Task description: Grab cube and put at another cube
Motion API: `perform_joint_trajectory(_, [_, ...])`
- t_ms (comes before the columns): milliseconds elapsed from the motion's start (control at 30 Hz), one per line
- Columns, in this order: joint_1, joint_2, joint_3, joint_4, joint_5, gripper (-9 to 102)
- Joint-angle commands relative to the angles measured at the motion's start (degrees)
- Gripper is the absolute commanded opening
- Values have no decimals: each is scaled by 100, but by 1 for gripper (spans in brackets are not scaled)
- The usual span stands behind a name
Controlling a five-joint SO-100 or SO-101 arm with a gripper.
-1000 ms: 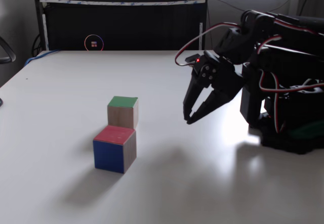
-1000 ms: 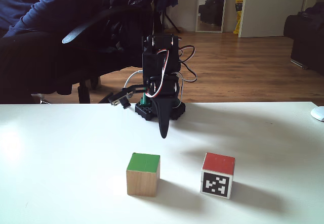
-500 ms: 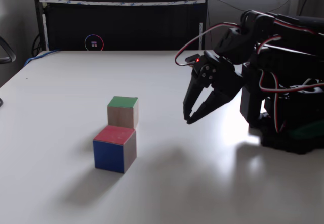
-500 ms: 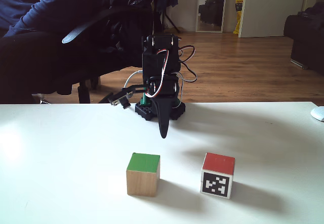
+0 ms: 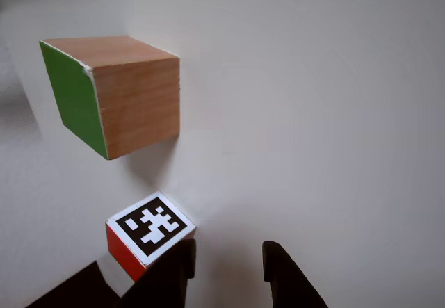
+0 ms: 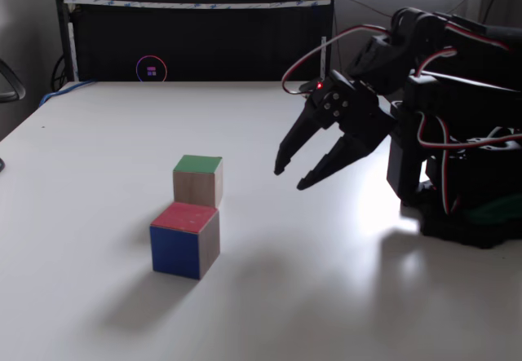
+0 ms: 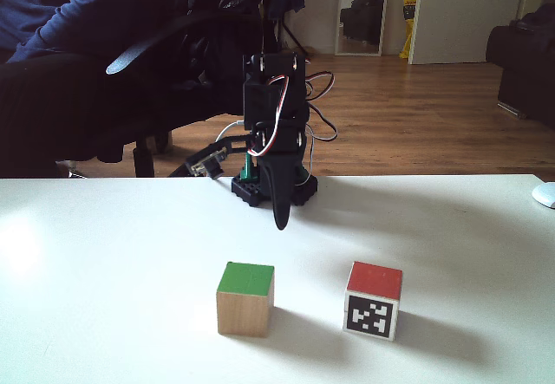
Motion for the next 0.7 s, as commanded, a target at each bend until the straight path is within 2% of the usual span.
perform_joint_trajectory(0, [26, -26, -343, 44, 18, 16])
perform_joint_trajectory(333, [-44, -404, -773, -193, 220, 20])
perform_joint_trajectory(667, [88, -2347, -2030, -439, 404, 24])
